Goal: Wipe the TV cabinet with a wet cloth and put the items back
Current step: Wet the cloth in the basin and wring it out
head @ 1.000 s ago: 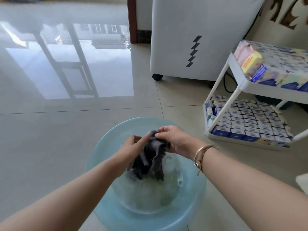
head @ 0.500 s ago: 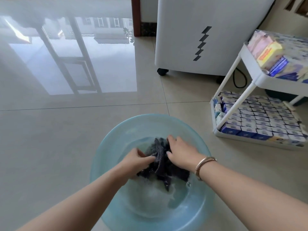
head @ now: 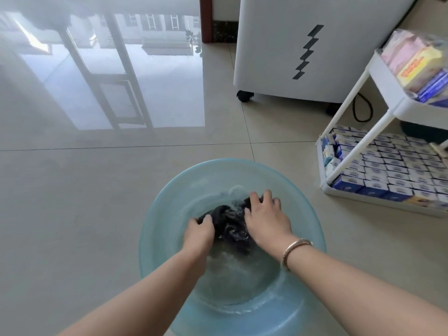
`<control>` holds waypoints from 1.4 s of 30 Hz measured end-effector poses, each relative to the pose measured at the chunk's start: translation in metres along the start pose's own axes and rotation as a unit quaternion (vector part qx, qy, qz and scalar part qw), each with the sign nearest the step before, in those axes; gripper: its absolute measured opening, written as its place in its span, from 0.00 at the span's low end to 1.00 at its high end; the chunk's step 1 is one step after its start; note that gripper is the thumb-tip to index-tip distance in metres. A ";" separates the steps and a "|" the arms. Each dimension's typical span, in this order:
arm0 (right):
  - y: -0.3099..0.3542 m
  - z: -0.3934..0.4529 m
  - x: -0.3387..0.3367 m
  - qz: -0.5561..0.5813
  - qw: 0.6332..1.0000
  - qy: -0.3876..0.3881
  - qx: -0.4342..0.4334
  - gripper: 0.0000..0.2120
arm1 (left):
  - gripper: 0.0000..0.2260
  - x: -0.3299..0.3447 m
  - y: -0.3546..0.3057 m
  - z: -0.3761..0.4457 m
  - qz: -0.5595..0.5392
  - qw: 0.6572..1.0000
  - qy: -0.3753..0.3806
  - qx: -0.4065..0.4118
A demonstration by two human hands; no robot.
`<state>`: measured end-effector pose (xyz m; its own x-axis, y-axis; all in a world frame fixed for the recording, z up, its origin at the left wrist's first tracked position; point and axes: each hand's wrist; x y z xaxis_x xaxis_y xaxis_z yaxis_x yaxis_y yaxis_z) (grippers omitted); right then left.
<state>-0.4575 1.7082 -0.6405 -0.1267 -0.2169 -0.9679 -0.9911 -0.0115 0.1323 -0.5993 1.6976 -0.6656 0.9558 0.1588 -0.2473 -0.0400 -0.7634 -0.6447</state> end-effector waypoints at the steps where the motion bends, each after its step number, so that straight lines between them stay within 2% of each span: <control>1: 0.006 0.000 0.006 0.055 0.997 0.029 0.036 0.18 | 0.19 0.006 -0.002 -0.003 -0.071 0.995 0.039 -0.049; 3: 0.017 0.006 0.012 0.238 0.962 0.079 0.109 0.17 | 0.27 0.012 -0.006 -0.001 -0.180 0.971 0.111 -0.116; 4: 0.022 0.008 0.011 0.354 0.921 0.089 0.135 0.16 | 0.29 0.015 -0.007 0.000 -0.225 0.954 0.142 -0.136; 5: 0.028 0.008 0.010 0.452 0.877 0.090 0.139 0.15 | 0.29 0.017 -0.008 0.001 -0.264 0.940 0.164 -0.142; 6: 0.034 0.006 0.007 0.511 0.846 0.084 0.129 0.13 | 0.26 0.018 -0.011 -0.002 -0.274 0.939 0.158 -0.132; 8: 0.047 -0.003 -0.001 0.561 0.821 0.042 0.094 0.14 | 0.18 0.021 -0.015 -0.008 -0.307 0.931 0.167 -0.106; 10: 0.057 -0.016 -0.009 0.552 0.832 -0.003 0.054 0.17 | 0.16 0.024 -0.017 -0.016 -0.327 0.925 0.179 -0.074; 13: 0.064 -0.028 -0.018 0.437 0.899 -0.025 -0.008 0.22 | 0.18 0.019 -0.025 -0.029 -0.309 0.932 0.183 -0.046; 16: 0.058 -0.020 -0.020 0.314 0.949 -0.028 -0.001 0.19 | 0.16 0.016 -0.030 -0.038 -0.261 0.945 0.190 -0.056; 19: 0.038 0.002 -0.008 0.207 0.978 -0.019 0.028 0.18 | 0.17 0.017 -0.031 -0.044 -0.188 0.946 0.240 -0.112; 22: 0.017 0.007 0.007 0.067 0.997 -0.023 0.029 0.20 | 0.16 0.007 -0.031 -0.045 -0.169 0.945 0.251 -0.121; 25: 0.011 0.002 0.018 0.012 0.999 -0.011 0.035 0.19 | 0.16 -0.002 -0.030 -0.049 -0.160 0.956 0.220 -0.107; 27: 0.019 0.000 0.027 0.041 0.998 0.023 0.040 0.19 | 0.20 -0.002 -0.019 -0.038 -0.191 0.951 0.200 -0.135; 28: 0.026 0.000 0.031 0.121 0.990 0.043 0.050 0.18 | 0.21 0.000 -0.016 -0.034 -0.215 0.946 0.188 -0.152; 30: 0.042 -0.003 0.026 0.338 0.936 0.076 0.067 0.15 | 0.20 0.004 -0.012 -0.028 -0.228 0.952 0.149 -0.142; 32: 0.056 -0.009 0.009 0.431 0.899 0.041 0.060 0.18 | 0.18 0.011 -0.016 -0.031 -0.219 0.964 0.109 -0.102; 34: 0.066 -0.021 -0.012 0.443 0.896 -0.005 0.029 0.21 | 0.23 0.013 -0.021 -0.037 -0.236 0.966 0.099 -0.034; 35: 0.069 -0.027 -0.022 0.434 0.901 -0.021 0.007 0.22 | 0.29 0.011 -0.023 -0.041 -0.280 0.953 0.119 -0.015; 36: 0.072 -0.033 -0.028 0.415 0.909 -0.023 -0.013 0.23 | 0.31 0.008 -0.024 -0.039 -0.311 0.936 0.161 -0.025; 39: 0.077 -0.035 -0.032 0.320 0.947 -0.015 -0.037 0.21 | 0.21 0.007 -0.025 -0.039 -0.204 0.966 0.155 0.013; 42: 0.066 -0.015 -0.020 0.266 0.964 -0.011 0.003 0.21 | 0.16 0.006 -0.031 -0.049 -0.166 0.966 0.195 -0.044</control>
<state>-0.5202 1.6971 -0.6097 -0.6177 -0.1701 -0.7678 -0.7860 0.1010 0.6100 -0.5785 1.6917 -0.6117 0.9494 0.1698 0.2641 0.2961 -0.7640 -0.5733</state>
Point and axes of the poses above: each hand's wrist, its own z-axis towards the middle knuckle, its own x-axis out of the palm, y = z × x, and after that the axes turned 3 degrees about -x, right-handed
